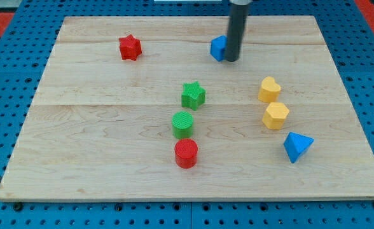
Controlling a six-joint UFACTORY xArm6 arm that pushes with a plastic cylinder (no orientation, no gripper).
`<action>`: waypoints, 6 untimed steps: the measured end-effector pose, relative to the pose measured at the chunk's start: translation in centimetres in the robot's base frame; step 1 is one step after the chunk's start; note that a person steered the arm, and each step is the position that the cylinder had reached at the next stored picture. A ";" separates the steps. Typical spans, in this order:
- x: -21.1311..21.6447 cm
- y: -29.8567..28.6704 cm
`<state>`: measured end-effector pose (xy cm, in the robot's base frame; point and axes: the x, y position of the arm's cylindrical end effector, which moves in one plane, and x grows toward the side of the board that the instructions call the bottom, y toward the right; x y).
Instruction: Place the blue cube vertical above the green star
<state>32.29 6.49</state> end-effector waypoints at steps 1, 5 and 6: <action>-0.1 -0.1; -6.2 -1.3; -7.8 -3.7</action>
